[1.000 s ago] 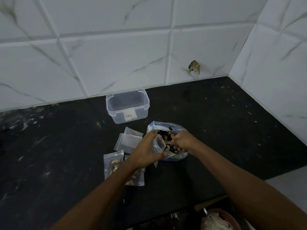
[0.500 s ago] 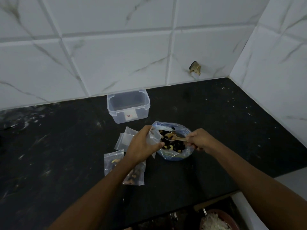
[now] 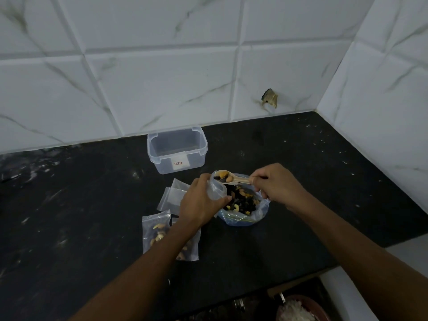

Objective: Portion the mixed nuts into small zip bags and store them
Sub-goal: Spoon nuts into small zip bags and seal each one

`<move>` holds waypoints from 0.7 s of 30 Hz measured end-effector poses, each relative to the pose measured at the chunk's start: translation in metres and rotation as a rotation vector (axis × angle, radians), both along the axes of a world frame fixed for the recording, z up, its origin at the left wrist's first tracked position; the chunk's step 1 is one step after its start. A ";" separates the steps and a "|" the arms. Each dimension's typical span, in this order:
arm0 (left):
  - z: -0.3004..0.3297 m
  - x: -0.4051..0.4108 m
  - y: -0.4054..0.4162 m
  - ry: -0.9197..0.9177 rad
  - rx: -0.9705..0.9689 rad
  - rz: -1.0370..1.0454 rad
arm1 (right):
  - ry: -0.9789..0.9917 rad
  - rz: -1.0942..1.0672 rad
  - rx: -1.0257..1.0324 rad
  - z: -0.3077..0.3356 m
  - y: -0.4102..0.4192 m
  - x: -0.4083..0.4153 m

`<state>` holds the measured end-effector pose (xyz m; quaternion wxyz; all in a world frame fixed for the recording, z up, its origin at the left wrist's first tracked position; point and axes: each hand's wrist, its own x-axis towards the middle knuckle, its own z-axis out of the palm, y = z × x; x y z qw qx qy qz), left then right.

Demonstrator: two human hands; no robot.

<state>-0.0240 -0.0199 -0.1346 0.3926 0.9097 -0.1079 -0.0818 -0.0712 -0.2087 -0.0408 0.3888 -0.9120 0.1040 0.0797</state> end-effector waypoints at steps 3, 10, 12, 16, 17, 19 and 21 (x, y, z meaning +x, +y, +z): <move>0.001 0.001 -0.005 -0.005 -0.026 0.031 | -0.195 0.092 -0.293 0.002 0.016 -0.005; -0.001 0.004 -0.014 0.000 -0.173 0.105 | -0.597 0.401 -0.797 -0.007 0.040 -0.027; -0.003 0.004 -0.013 0.001 -0.204 0.096 | -0.669 0.429 -0.817 -0.012 0.038 -0.029; -0.009 0.005 -0.002 0.031 -0.245 0.078 | -0.673 0.245 -0.652 -0.015 0.022 -0.020; -0.011 0.005 0.002 0.043 -0.248 0.074 | -0.644 0.180 -0.573 -0.017 0.014 -0.016; -0.013 0.004 0.008 0.048 -0.243 0.071 | -0.545 0.088 -0.494 -0.027 -0.002 -0.008; -0.015 0.002 0.011 0.048 -0.228 0.063 | -0.379 0.093 -0.567 -0.046 -0.013 -0.004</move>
